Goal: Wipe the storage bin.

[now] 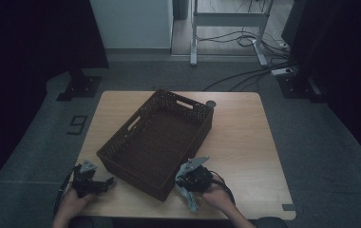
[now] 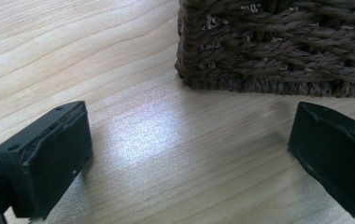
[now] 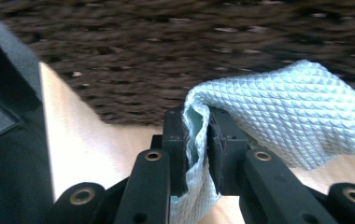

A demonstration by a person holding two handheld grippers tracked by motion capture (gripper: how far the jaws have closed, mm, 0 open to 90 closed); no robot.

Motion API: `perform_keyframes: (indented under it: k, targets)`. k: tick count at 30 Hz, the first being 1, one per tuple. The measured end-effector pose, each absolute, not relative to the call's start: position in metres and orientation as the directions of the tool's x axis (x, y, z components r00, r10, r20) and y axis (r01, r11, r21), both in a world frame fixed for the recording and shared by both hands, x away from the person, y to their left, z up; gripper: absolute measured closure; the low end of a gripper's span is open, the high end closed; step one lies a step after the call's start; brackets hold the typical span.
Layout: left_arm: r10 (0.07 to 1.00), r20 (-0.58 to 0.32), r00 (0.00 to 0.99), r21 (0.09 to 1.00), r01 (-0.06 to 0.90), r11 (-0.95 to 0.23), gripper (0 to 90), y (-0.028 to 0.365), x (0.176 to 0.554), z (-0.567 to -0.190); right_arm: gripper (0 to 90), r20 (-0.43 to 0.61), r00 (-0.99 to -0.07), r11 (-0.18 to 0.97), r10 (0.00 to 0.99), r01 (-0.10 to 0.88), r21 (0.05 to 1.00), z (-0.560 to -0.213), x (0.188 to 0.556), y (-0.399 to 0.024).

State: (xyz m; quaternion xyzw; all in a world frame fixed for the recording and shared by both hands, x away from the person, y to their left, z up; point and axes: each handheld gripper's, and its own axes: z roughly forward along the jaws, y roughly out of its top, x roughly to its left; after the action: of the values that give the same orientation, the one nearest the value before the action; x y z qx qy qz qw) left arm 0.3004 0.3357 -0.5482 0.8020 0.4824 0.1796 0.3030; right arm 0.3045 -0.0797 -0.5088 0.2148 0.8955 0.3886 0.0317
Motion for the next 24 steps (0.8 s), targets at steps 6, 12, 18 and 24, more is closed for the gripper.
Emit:
perform_keyframes:
  k: [6, 12, 18, 24]
  targets:
    - [0.883, -0.004, 0.470, 0.659, 0.665, -0.351, 0.0, 0.336, 0.300, -0.548, 77.5, 0.119, -0.919, 0.612, 0.376, 0.342, 0.713, -0.509, 0.292, -0.070]
    - [0.883, -0.004, 0.470, 0.659, 0.665, -0.351, 0.0, 0.336, 0.300, -0.548, 77.4, 0.126, -0.931, 0.622, 0.343, 0.326, 0.712, -0.509, 0.281, -0.063]
    - [0.883, -0.004, 0.470, 0.659, 0.665, -0.351, 0.0, 0.336, 0.300, -0.548, 77.4, 0.132, -0.938, 0.628, 0.320, 0.315, 0.711, -0.509, 0.273, -0.059]
    - [0.883, -0.004, 0.470, 0.659, 0.665, -0.351, 0.0, 0.336, 0.300, -0.548, 77.1, 0.123, -0.950, 0.646, 0.286, 0.286, 0.708, -0.510, 0.264, -0.050]
